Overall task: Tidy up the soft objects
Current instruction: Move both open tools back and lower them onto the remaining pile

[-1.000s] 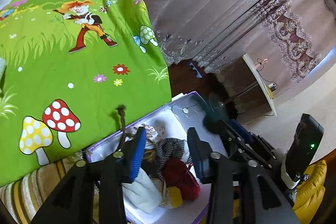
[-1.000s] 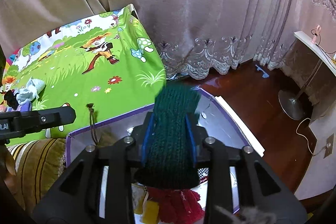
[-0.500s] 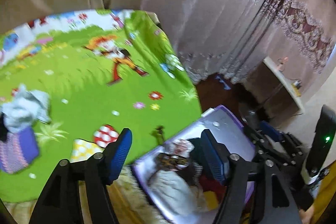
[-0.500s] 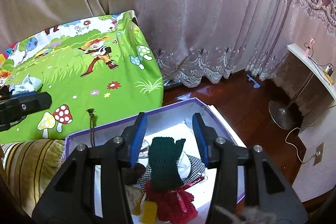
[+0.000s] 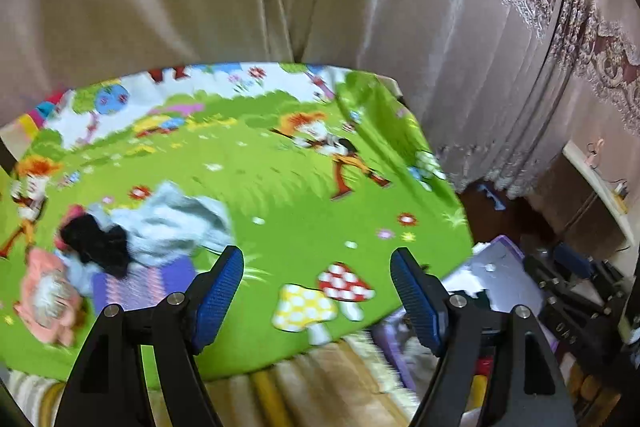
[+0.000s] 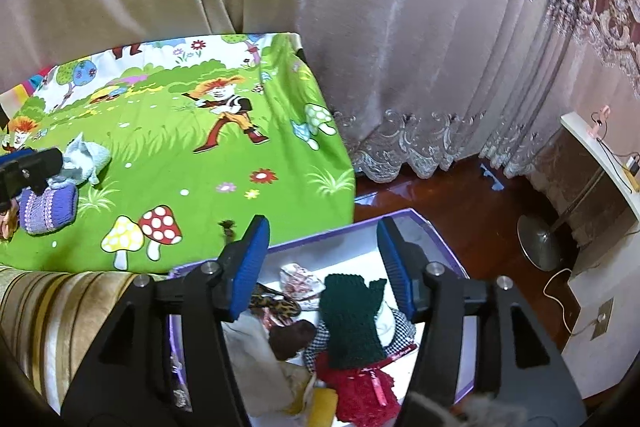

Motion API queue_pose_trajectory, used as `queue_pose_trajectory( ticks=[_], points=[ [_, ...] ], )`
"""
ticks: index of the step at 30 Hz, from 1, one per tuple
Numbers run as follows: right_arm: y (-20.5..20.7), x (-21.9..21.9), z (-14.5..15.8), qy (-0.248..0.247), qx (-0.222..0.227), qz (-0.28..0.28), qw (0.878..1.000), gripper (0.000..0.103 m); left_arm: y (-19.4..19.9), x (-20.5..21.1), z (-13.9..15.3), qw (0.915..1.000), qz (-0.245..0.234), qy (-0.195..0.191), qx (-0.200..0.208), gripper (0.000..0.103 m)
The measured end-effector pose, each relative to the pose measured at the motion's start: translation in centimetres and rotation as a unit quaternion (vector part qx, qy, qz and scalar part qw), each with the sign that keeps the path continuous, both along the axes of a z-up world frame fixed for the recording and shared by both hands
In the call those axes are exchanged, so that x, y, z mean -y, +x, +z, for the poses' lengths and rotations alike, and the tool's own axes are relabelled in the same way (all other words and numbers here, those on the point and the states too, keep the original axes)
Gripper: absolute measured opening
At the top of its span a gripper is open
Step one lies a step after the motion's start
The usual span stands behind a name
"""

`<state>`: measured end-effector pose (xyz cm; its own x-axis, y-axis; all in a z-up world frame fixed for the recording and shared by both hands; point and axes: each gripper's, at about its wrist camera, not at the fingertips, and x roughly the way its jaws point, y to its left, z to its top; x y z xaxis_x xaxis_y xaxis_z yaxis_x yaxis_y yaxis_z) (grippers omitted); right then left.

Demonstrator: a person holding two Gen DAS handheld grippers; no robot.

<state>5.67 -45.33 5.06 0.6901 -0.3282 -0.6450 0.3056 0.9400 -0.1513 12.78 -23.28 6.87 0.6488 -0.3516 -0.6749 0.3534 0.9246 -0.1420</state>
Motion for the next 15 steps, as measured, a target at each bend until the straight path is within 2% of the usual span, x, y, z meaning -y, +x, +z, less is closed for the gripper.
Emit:
queue_pose_trajectory(
  ticks=[5,15],
  points=[
    [1.0,-2.3,0.4,-0.012,-0.001,0.017,1.0,0.062,0.2,-3.5,0.7,0.9986,0.033,0.025,0.033,0.077],
    [3.0,-7.1,0.8,-0.034,-0.006,0.054,0.998,0.064,0.8,-10.7,0.8,0.9987,0.045,-0.002,0.024,0.077]
  ],
)
